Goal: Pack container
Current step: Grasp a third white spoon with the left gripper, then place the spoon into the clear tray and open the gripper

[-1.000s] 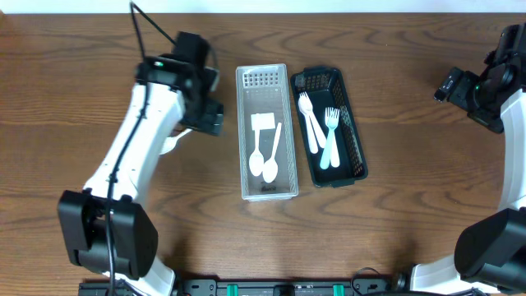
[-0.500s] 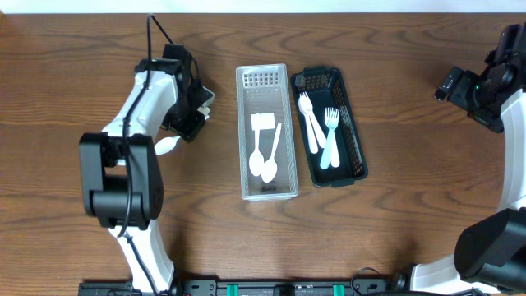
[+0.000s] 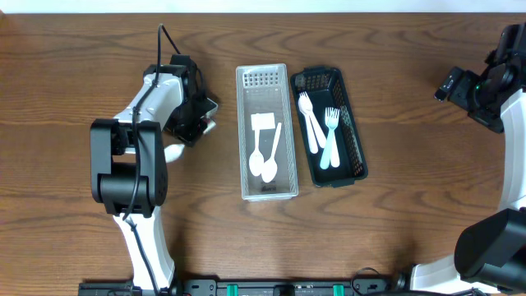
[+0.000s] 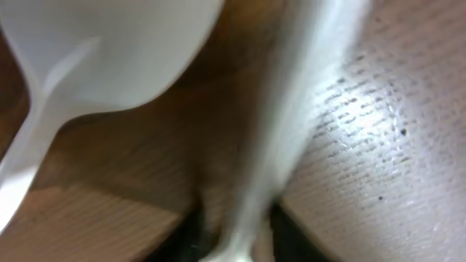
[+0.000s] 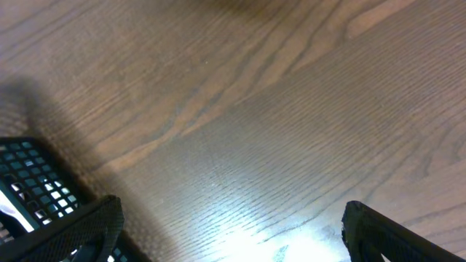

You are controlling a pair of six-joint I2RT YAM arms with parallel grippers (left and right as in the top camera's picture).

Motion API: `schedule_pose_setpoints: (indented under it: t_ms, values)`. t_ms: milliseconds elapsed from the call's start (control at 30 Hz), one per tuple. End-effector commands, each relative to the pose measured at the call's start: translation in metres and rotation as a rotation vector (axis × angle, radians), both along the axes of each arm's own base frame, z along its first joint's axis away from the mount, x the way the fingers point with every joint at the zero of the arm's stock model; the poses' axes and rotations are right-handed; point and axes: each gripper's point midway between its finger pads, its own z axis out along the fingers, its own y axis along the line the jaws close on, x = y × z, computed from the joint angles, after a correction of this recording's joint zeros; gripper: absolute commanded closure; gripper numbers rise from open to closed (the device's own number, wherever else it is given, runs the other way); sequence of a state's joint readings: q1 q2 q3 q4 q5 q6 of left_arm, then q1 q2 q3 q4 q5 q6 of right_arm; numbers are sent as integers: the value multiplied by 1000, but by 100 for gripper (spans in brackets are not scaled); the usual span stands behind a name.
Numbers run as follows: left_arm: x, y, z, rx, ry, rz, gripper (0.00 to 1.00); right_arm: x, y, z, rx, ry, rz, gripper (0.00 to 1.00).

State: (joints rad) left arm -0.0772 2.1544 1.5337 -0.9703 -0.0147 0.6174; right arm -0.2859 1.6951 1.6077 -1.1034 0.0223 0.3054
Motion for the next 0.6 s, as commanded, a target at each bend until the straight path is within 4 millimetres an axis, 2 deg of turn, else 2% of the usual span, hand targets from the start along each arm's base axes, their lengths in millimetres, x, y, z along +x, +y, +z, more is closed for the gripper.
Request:
schedule_pose_setpoints:
  t_ms: [0, 133, 367, 433, 567]
  values:
    - [-11, 3, -11, 1, 58, 9, 94, -3, -3, -4, -11, 19, -2, 1]
    - [-23, -1, 7, 23, 97, 103, 94, -3, -3, -4, -11, 19, -2, 1]
    - [-38, -20, 69, 62, 68, 329, 94, -3, -3, -4, -10, 19, -1, 1]
    - [-41, -32, 90, 32, 33, 388, 94, -3, -2, -4, -7, 18, 0, 1]
    - [-44, -70, 133, -128, -42, 405, 94, -3, 1, -5, 8, 20, 5, 1]
